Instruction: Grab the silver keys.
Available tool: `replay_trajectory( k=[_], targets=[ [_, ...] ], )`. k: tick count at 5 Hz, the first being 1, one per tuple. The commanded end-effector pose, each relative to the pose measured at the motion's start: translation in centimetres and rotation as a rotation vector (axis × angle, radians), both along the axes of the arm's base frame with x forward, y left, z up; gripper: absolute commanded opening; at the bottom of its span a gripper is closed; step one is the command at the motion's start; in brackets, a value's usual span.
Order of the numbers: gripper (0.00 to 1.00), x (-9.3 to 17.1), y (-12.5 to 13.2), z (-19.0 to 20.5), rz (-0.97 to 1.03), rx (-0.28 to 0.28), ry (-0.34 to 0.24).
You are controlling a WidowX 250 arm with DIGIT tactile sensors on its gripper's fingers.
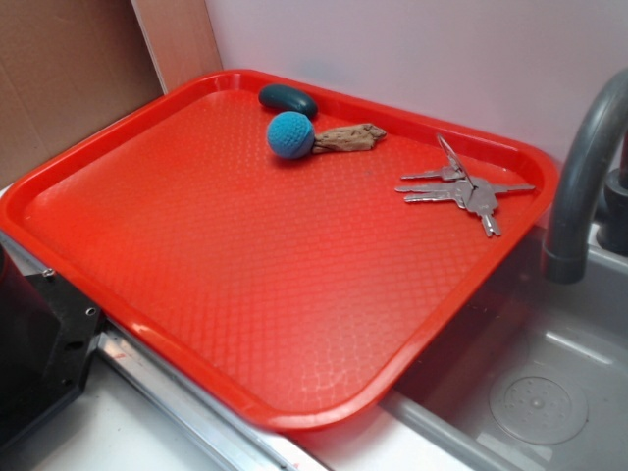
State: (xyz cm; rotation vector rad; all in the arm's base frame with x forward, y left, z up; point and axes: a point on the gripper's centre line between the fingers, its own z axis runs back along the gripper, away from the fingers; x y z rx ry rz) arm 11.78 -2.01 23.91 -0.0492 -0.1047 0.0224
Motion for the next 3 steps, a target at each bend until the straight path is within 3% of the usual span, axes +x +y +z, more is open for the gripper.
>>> replay_trajectory(
  k=[1,2,3],
  targets=[
    [1.0,9.5,-1.7,-5.5,0.315,-0.192,-0.021],
    [1.0,12.1,-2.6,-7.7,0.557,-0.419,-0.07],
    [1.0,13.3,-2.9,-8.3,0.702,-0.506,-0.025]
  ],
)
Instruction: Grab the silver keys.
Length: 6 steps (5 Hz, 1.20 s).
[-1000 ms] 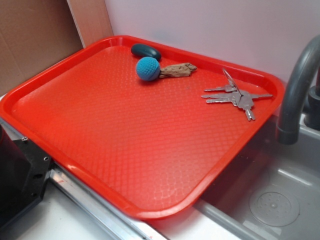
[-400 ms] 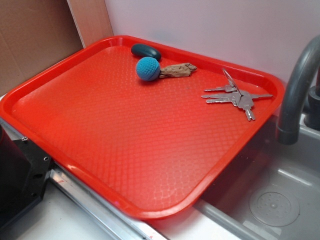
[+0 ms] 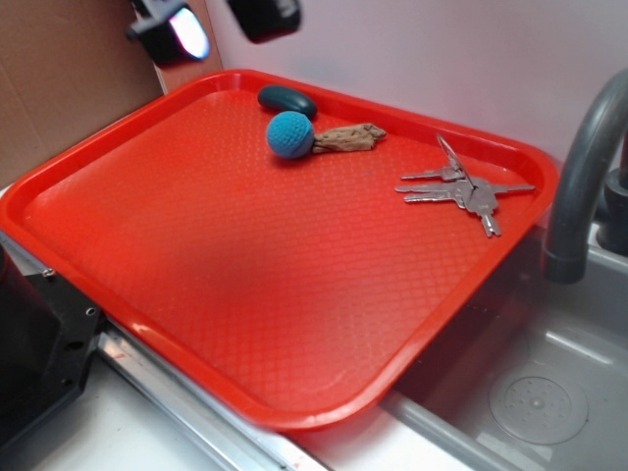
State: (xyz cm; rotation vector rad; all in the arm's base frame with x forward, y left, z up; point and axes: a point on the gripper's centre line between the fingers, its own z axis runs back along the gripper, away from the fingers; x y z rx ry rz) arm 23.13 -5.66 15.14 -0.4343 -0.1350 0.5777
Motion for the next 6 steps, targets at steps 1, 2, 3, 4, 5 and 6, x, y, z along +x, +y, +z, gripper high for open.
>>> replay_trajectory(
  k=[1,2,3,4,5,6],
  targets=[
    [1.0,-1.0,2.5,3.6,0.116,-0.061,-0.073],
    [1.0,-1.0,2.5,3.6,0.116,-0.061,-0.073],
    [1.0,-1.0,2.5,3.6,0.116,-0.061,-0.073],
    [1.0,-1.0,2.5,3.6,0.116,-0.061,-0.073],
    [1.0,-1.0,2.5,3.6,0.116,-0.061,-0.073],
    [1.0,2.9,1.2,1.0,0.17,-0.059,-0.07]
  ],
)
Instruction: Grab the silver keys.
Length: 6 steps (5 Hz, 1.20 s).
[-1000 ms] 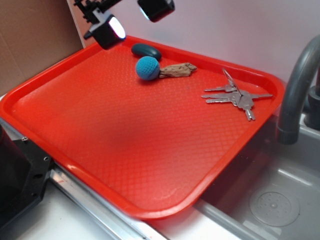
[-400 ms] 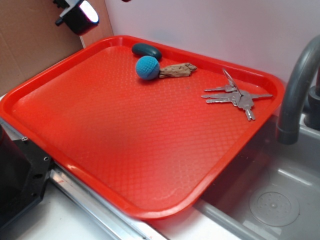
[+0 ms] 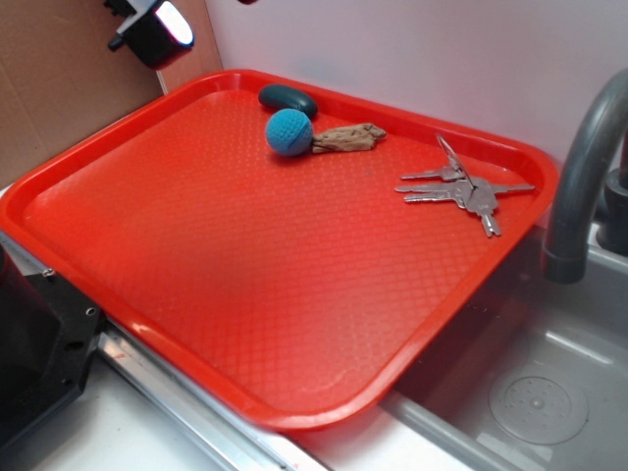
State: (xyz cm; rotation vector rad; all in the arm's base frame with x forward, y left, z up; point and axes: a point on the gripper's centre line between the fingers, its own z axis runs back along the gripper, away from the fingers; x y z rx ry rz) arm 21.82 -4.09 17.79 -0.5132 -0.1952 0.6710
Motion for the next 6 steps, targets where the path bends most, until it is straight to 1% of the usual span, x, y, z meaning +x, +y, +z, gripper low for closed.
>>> replay_trajectory(
  k=[1,2,3,4,5,6],
  targets=[
    [1.0,6.7,-2.4,-3.2,0.068,-0.005,-0.03],
    [1.0,9.7,-4.5,-5.8,0.06,-0.002,0.043],
    [1.0,11.5,-6.5,-7.8,0.043,0.072,0.115],
    [1.0,12.0,-7.9,-8.9,0.025,0.123,0.152],
    [1.0,11.8,-8.6,-9.9,0.021,0.161,0.183],
    [1.0,11.4,-8.8,-10.9,0.013,0.215,0.201]
  ],
)
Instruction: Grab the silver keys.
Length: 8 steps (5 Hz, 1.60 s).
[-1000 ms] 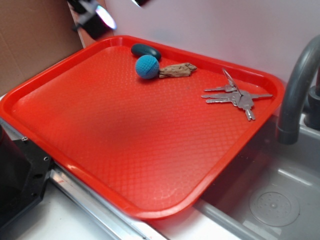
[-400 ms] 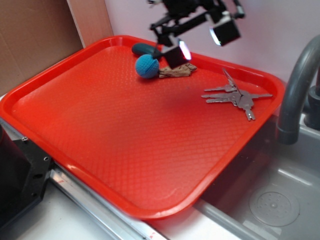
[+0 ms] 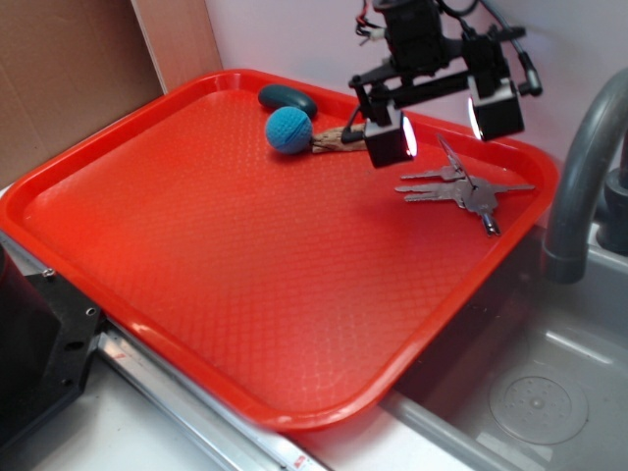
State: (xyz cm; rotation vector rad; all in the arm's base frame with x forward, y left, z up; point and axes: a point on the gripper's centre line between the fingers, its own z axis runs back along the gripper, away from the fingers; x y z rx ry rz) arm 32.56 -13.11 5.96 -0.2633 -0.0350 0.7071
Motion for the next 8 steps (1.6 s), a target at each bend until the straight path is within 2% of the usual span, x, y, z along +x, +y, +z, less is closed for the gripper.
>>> replay_trajectory(
  k=[1,2,4,5,6,7,8],
  targets=[
    [1.0,0.0,0.4,1.0,-0.012,0.111,-0.059],
    [1.0,-0.2,0.5,1.5,-0.028,0.187,-0.099],
    [1.0,0.0,0.0,0.9,-0.062,0.231,-0.135],
    [1.0,0.5,0.3,1.4,-0.069,0.231,-0.175],
    [1.0,1.7,0.7,1.1,-0.04,0.207,-0.163],
    [0.83,2.2,0.9,0.7,-0.027,0.197,-0.159],
    [0.0,2.3,0.9,0.2,-0.014,0.207,-0.138]
  ],
)
